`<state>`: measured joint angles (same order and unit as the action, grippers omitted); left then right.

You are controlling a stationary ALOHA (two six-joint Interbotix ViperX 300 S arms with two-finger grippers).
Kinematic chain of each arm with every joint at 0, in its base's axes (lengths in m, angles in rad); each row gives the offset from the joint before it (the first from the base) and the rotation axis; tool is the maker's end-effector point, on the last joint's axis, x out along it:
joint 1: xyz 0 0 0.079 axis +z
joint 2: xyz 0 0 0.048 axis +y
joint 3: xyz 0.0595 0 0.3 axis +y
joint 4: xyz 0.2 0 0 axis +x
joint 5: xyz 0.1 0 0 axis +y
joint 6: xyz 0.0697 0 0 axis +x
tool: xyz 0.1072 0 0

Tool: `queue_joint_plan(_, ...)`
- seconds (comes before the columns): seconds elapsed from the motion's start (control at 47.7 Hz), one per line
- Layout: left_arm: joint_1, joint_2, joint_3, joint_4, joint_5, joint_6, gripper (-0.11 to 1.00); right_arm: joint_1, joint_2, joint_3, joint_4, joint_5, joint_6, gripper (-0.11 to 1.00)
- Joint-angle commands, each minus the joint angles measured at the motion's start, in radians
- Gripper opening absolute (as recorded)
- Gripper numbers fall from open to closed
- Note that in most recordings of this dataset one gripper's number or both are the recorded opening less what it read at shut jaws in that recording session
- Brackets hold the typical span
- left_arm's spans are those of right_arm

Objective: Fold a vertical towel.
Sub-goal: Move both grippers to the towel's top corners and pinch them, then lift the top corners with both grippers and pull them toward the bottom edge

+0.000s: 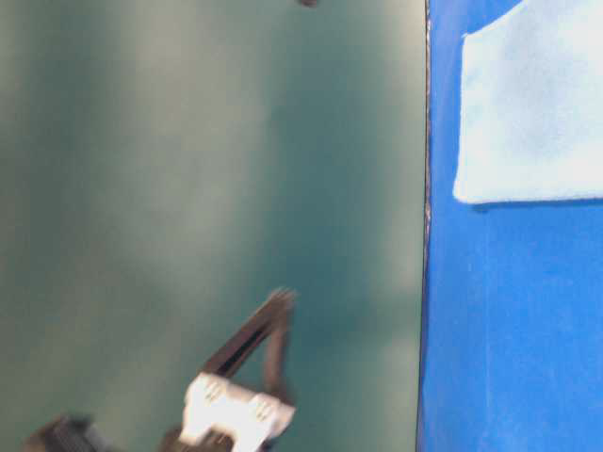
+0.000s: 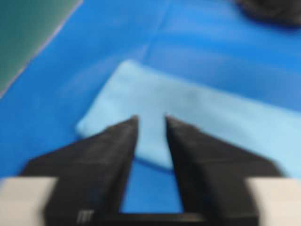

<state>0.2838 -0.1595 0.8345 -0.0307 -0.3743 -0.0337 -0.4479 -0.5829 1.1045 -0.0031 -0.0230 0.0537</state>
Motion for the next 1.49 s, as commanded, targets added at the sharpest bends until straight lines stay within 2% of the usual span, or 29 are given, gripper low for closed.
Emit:
queue_joint_plan(0.0, 0.026, 0.08, -0.074, -0.002, -0.005, -0.002, 0.41, -0.04, 0.077, -0.035, -0.014, -0.008, -0.002, 0.33)
queue_joint_plan(0.042, 0.04, 0.13, -0.106, -0.002, -0.005, 0.0, 0.55, -0.057, 0.118, -0.041, -0.023, -0.011, -0.005, 0.47)
queue_joint_plan(0.105, 0.058, 0.186, -0.141, -0.002, -0.003, 0.0, 0.7, -0.081, 0.183, -0.054, -0.04, -0.02, -0.005, 0.61)
queue_joint_plan(0.168, 0.075, 0.239, -0.175, -0.002, -0.003, 0.006, 0.76, -0.107, 0.255, -0.069, -0.058, -0.04, -0.005, 0.63)
queue_joint_plan(0.294, 0.098, 0.344, -0.241, -0.002, -0.003, 0.014, 0.74, -0.147, 0.362, -0.092, -0.081, -0.095, -0.006, 0.58)
queue_joint_plan(0.567, 0.124, 0.522, -0.354, -0.002, -0.009, 0.015, 0.74, -0.189, 0.543, -0.138, -0.095, -0.183, -0.008, 0.59)
queue_joint_plan(0.923, 0.127, 0.617, -0.426, 0.0, -0.002, 0.018, 0.73, -0.21, 0.603, -0.146, -0.095, -0.198, -0.008, 0.57)
queue_joint_plan(0.986, 0.124, 0.623, -0.431, 0.002, 0.003, 0.02, 0.69, -0.21, 0.607, -0.146, -0.095, -0.198, -0.008, 0.54)
queue_joint_plan(1.049, 0.124, 0.634, -0.437, 0.002, 0.009, 0.023, 0.6, -0.21, 0.614, -0.146, -0.097, -0.198, -0.008, 0.47)
queue_joint_plan(1.091, 0.124, 0.641, -0.44, 0.002, 0.014, 0.023, 0.51, -0.21, 0.62, -0.147, -0.095, -0.196, -0.008, 0.4)
queue_joint_plan(1.217, 0.123, 0.646, -0.439, 0.002, 0.014, 0.023, 0.17, -0.207, 0.629, -0.143, -0.097, -0.193, -0.008, 0.08)
queue_joint_plan(1.28, 0.121, 0.644, -0.436, 0.002, 0.014, 0.025, 0.05, -0.207, 0.627, -0.14, -0.097, -0.193, -0.008, 0.06)
queue_joint_plan(1.469, 0.112, 0.621, -0.423, 0.002, 0.015, 0.032, 0.03, -0.206, 0.62, -0.143, -0.095, -0.198, -0.003, 0.06)
